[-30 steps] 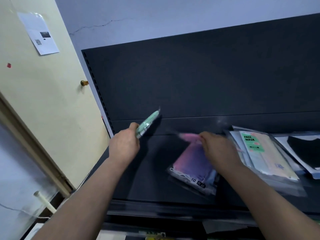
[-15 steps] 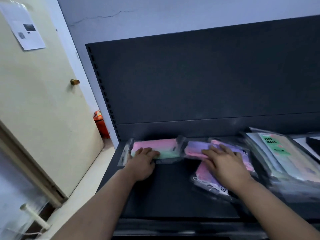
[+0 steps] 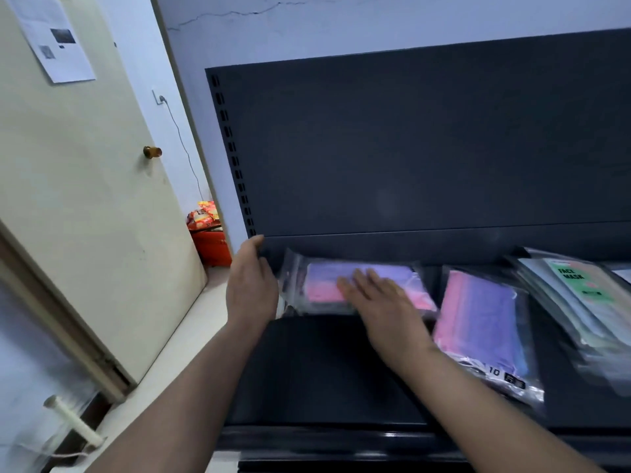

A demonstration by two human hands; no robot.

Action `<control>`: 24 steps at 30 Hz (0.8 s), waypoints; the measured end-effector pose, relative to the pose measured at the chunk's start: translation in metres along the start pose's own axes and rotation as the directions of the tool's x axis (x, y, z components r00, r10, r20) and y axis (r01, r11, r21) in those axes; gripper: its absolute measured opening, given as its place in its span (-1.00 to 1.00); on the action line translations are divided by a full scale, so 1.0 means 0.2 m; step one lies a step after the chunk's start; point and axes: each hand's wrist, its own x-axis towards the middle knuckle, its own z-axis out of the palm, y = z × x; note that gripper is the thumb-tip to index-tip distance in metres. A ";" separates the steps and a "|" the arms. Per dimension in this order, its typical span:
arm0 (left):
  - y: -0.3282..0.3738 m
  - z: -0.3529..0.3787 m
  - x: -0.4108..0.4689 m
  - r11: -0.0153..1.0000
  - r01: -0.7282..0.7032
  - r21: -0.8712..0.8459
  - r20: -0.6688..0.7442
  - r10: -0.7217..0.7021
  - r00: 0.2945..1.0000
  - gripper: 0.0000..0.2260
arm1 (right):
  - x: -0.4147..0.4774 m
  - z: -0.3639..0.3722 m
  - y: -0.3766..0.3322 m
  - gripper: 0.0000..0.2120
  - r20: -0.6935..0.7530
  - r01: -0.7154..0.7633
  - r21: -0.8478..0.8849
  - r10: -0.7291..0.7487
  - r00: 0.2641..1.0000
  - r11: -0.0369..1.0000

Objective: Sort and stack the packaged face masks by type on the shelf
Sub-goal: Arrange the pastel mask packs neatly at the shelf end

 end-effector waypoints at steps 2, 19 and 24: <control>-0.01 -0.04 0.00 0.998 -0.020 0.056 0.060 0.016 0.998 -0.66 | 0.01 0.10 -0.10 -0.47 0.216 0.024 0.035 -0.031 0.976 0.999; -0.08 0.14 -0.22 0.743 -0.522 0.418 0.792 -0.017 0.610 -0.53 | -0.05 0.09 -0.01 -0.55 0.328 -0.235 0.192 0.164 0.930 0.953; 0.09 0.20 -0.22 0.781 -0.470 0.411 0.684 0.076 0.725 -0.62 | -0.23 -0.05 0.18 -0.56 0.146 -0.346 0.139 0.327 0.934 0.928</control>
